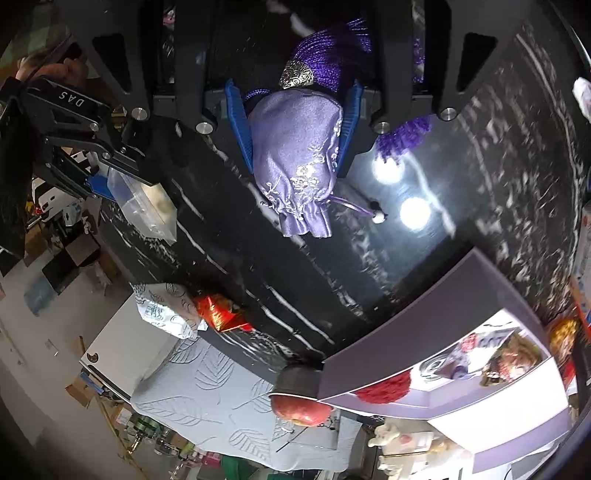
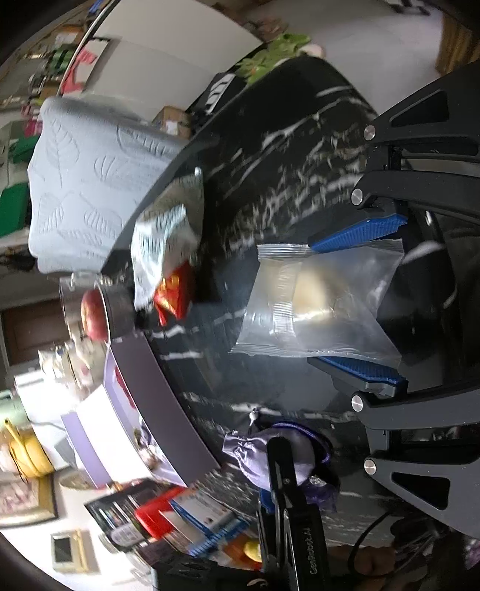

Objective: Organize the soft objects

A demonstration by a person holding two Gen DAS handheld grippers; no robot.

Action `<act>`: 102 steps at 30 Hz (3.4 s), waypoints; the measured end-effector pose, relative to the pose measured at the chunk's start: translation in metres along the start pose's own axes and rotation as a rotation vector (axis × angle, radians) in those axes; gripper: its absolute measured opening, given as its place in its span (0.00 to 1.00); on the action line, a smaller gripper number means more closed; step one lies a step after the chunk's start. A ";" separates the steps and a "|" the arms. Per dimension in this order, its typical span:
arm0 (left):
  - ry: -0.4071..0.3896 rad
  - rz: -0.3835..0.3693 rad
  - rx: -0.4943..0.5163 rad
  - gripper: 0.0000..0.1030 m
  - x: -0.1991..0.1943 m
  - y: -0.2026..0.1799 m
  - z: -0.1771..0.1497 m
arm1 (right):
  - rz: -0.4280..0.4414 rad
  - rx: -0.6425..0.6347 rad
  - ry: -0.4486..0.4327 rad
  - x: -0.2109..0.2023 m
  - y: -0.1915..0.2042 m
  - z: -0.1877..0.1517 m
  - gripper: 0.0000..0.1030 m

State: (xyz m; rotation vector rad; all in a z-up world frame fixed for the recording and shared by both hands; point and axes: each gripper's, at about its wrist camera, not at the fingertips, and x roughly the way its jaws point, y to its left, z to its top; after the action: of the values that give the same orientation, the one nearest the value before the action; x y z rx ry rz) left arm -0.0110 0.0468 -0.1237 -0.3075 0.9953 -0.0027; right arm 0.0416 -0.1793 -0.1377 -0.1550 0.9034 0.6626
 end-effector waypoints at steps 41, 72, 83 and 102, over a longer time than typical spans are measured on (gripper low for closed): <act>-0.008 0.191 0.108 0.66 0.001 -0.007 -0.016 | -0.010 -0.127 -0.006 0.008 0.034 -0.005 0.69; -0.115 0.067 0.063 0.43 -0.064 -0.012 -0.028 | 0.152 -0.107 -0.094 -0.030 0.043 -0.014 0.44; -0.306 0.128 0.116 0.43 -0.126 -0.033 -0.009 | 0.231 -0.177 -0.197 -0.072 0.058 0.006 0.44; -0.497 0.162 0.190 0.43 -0.178 -0.032 0.070 | 0.293 -0.274 -0.407 -0.116 0.081 0.097 0.44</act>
State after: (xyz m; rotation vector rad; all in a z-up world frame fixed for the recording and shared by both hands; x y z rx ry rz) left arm -0.0468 0.0587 0.0668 -0.0453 0.5186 0.1208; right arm 0.0088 -0.1310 0.0237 -0.1263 0.4420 1.0484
